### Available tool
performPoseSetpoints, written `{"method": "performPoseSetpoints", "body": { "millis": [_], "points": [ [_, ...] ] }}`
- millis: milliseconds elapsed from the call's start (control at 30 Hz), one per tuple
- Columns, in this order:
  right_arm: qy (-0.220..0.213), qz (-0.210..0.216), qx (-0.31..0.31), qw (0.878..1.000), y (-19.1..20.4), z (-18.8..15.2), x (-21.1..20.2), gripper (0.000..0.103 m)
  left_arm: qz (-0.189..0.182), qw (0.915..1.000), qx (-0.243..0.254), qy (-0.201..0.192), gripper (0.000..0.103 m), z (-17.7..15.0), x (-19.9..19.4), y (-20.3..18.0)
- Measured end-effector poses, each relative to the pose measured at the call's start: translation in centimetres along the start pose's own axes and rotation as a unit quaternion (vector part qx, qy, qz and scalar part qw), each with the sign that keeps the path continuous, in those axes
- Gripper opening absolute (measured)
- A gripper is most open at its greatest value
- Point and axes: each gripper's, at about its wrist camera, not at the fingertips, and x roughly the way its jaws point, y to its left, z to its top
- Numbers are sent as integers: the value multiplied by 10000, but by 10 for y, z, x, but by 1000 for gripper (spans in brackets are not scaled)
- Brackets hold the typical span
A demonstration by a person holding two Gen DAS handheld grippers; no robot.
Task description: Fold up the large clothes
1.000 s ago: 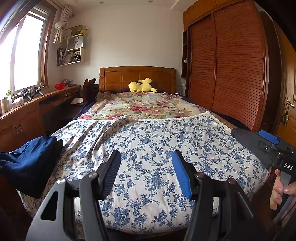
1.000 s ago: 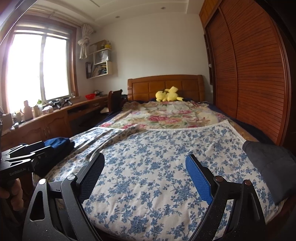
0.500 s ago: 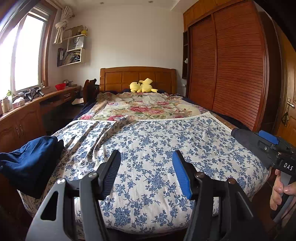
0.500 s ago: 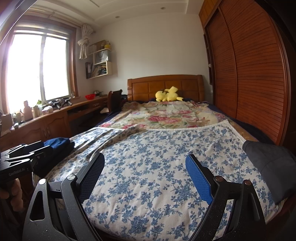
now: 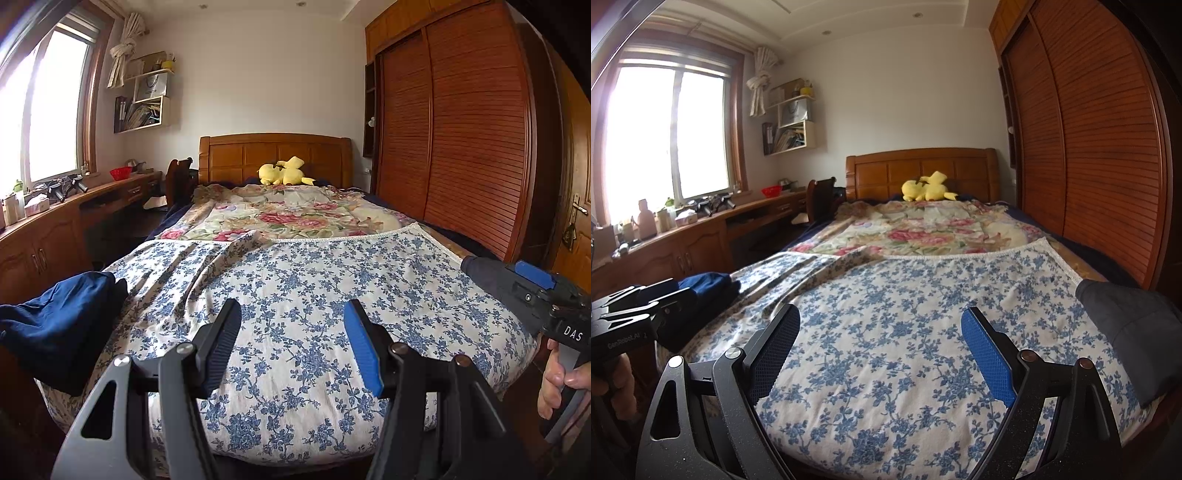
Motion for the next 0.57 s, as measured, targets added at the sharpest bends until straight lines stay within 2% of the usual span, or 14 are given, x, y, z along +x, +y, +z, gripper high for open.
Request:
{"method": "performPoseSetpoints", "body": {
  "millis": [567],
  "points": [
    [-4, 0, -12, 10000, 0, 0, 1, 91, -4, 10000, 6, 3, 57, -1, -1, -3]
  ]
}}
